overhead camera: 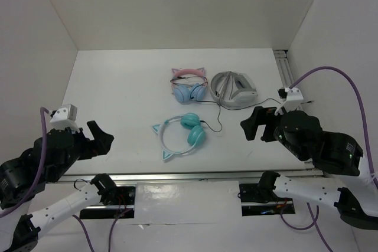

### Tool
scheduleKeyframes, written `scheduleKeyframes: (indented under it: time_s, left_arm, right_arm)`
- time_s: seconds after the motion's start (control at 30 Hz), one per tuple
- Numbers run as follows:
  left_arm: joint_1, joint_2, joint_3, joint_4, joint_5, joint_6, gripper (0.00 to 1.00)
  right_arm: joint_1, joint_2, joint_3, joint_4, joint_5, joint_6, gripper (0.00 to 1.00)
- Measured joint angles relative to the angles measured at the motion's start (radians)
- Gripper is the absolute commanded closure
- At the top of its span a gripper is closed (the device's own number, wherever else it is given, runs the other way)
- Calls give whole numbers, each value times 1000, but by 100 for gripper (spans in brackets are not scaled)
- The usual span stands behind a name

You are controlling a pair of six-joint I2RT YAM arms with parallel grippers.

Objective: Wrap the headphones

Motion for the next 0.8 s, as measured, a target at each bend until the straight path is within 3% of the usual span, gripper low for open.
scheduleKeyframes:
  time_s: [0.33,0.53,0.8]
  left_arm:
    - [-1,0,-100,138,98,-1,0]
    - [-2,139,-333,364,215,-81,0]
    - [-5,405,-574,596,240,-222,0]
  right_arm:
    - [0,-77,-71,175,-49,-43,1]
    - [0,81,-135,221,10,-50,1]
    - [0,214,-268,312,14,-66,1]
